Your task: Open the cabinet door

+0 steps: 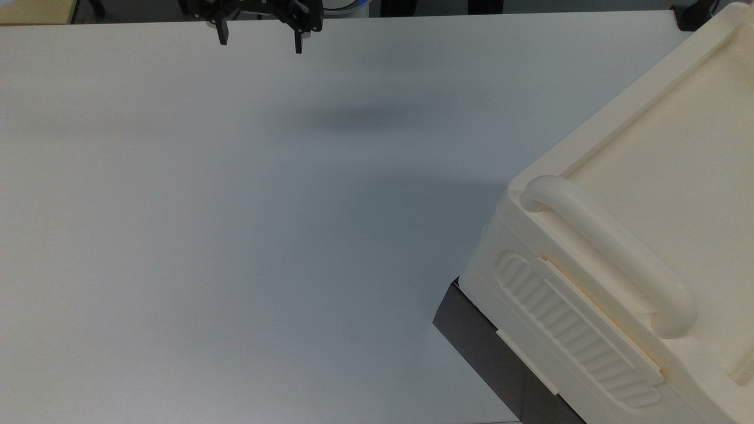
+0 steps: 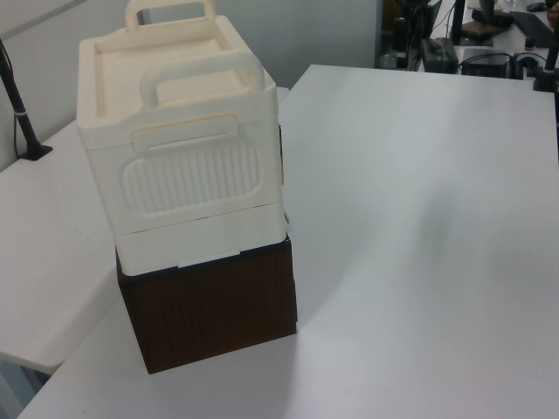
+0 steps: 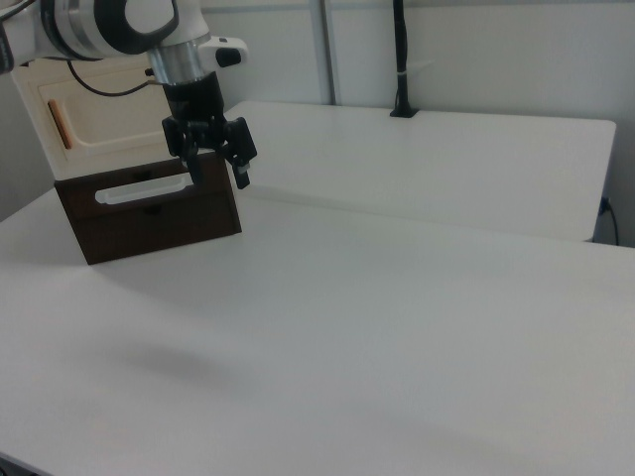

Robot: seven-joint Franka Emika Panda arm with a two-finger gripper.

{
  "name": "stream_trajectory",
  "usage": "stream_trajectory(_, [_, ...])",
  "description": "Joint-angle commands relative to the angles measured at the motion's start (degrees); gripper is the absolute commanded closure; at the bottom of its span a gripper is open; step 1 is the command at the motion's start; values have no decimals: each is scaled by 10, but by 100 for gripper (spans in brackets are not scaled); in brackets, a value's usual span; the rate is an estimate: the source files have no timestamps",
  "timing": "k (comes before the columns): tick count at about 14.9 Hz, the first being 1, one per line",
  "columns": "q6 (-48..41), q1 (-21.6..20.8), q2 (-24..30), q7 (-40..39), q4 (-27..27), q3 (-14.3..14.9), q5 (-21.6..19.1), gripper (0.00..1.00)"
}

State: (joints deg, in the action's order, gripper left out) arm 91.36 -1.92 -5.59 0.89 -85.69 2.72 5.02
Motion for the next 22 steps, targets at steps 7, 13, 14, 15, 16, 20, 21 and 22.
stream_trajectory(7, [0, 6, 9, -22, -10, -3, 3, 0])
stream_trajectory(13, [6, 2, 7, -21, -6, -5, -10, 0])
stream_trajectory(14, [5, 2, 7, -20, -6, -10, -17, 0])
stream_trajectory(15, [5, -1, 8, -20, -5, -12, -27, 0])
stream_trajectory(16, [5, -7, 11, -15, -4, -13, -38, 0])
stream_trajectory(20, [6, -61, 13, -12, 19, -12, -43, 0])
stream_trajectory(21, [7, -75, 13, -12, 19, -13, -43, 0])
stream_trajectory(22, [15, -94, 13, -13, 19, -12, -45, 0])
